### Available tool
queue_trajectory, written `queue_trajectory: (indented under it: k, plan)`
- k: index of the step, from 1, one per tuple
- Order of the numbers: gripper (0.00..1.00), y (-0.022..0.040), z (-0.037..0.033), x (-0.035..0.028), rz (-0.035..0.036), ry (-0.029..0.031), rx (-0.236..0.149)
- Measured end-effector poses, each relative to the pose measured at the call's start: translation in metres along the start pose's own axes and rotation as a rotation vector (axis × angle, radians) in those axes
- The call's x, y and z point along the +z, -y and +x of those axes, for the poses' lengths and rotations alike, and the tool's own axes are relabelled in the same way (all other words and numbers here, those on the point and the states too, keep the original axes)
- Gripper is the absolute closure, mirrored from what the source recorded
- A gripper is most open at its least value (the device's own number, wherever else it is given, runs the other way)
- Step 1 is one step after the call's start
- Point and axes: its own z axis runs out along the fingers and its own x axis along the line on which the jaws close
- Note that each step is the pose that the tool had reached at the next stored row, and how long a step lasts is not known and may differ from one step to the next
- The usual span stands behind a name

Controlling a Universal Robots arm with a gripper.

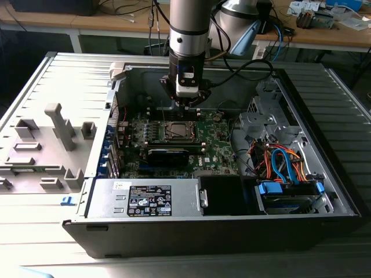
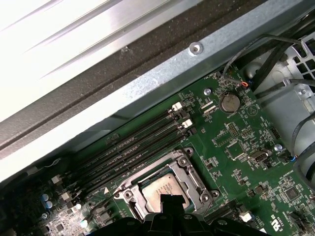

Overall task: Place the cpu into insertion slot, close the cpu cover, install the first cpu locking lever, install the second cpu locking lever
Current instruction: 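Install the first cpu locking lever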

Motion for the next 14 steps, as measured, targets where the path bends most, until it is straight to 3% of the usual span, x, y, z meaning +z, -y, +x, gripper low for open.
queue_trajectory:
  k: [14]
  plan:
    - [0.89,0.0,0.0,0.0,-0.0001,0.0,-0.007]
